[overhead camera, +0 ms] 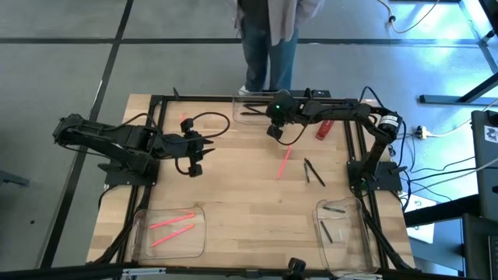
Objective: Sort crayons/erasers/pens/pencils in bins
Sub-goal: Put the black pen into the top transparent bin, then put the pink colored pencil into the bottom left transparent bin
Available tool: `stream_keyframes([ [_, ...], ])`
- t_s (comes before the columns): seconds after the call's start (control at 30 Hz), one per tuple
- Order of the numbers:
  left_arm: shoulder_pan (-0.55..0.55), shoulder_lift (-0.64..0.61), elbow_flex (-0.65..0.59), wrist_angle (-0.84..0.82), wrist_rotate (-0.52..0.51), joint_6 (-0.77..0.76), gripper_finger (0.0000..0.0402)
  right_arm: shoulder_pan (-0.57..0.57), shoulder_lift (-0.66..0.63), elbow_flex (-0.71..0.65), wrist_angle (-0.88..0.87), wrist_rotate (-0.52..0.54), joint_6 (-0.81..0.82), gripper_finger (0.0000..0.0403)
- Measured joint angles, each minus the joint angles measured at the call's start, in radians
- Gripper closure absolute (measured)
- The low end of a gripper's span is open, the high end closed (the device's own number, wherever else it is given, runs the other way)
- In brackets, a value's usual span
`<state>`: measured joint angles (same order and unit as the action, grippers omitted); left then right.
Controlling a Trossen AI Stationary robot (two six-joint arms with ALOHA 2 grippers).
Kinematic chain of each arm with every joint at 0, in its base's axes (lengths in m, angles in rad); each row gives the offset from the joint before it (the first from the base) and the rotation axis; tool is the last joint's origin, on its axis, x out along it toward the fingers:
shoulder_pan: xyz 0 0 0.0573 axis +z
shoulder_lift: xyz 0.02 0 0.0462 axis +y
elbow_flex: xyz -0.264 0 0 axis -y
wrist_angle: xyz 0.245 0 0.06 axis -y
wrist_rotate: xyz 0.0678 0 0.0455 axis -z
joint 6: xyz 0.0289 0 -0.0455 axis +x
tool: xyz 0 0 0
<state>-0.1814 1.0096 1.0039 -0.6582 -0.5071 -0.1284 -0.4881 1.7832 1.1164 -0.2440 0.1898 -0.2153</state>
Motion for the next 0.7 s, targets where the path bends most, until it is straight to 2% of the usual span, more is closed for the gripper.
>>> stream_keyframes([
  [0.13,0.0,0.0,0.0,0.0,0.0,0.0,0.0308,0.0,0.0,0.0,0.0,0.001,0.0,0.0336],
  [0.43,0.0,0.0,0.0,0.0,0.0,-0.002,0.0308,0.0,0.0,0.0,0.006,0.003,0.0,0.0271],
  [0.7,0.0,0.0,0.0,-0.03,0.0,-0.087,0.0308,0.012,-0.097,0.0,0.004,0.003,-0.005,0.0263],
])
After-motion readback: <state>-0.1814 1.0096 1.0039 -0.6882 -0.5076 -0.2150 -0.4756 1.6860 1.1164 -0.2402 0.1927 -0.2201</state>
